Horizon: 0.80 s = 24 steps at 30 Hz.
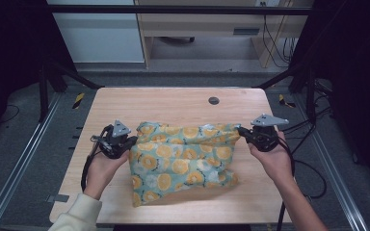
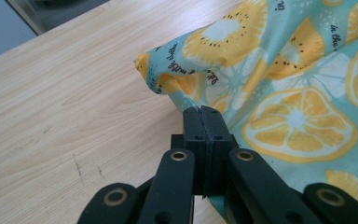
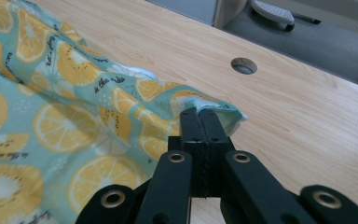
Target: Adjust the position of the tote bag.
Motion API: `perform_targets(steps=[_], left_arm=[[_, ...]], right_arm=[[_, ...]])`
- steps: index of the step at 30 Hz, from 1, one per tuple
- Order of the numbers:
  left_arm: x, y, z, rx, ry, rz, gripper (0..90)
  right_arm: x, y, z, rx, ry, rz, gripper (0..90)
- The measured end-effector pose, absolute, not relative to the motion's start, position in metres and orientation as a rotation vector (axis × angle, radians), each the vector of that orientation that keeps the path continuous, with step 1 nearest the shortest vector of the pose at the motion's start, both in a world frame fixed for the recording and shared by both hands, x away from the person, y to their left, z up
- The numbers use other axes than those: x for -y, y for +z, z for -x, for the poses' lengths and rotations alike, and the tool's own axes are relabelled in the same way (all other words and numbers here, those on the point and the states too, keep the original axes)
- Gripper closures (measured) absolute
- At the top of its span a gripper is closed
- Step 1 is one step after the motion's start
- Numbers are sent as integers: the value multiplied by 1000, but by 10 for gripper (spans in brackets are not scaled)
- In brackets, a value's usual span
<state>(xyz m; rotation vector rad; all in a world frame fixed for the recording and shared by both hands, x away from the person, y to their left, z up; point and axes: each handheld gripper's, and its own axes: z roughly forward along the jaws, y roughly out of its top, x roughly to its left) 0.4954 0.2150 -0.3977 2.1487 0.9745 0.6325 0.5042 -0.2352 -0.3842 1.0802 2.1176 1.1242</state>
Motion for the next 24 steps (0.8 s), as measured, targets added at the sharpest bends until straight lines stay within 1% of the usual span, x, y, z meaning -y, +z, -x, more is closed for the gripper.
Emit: perform_targets(steps=[14, 18, 24], left_arm=[[-221, -404, -444, -906, 663, -2083, 900], [-221, -408, -431, -886, 653, -2085, 900], [-218, -424, -414, -865, 631, -2113, 900]], right_arm=[[241, -386, -446, -2102, 1218, -1022, 900], [244, -390, -433, -2103, 1232, -1020, 900], [246, -400, -417, -2120, 1249, -1027, 900]])
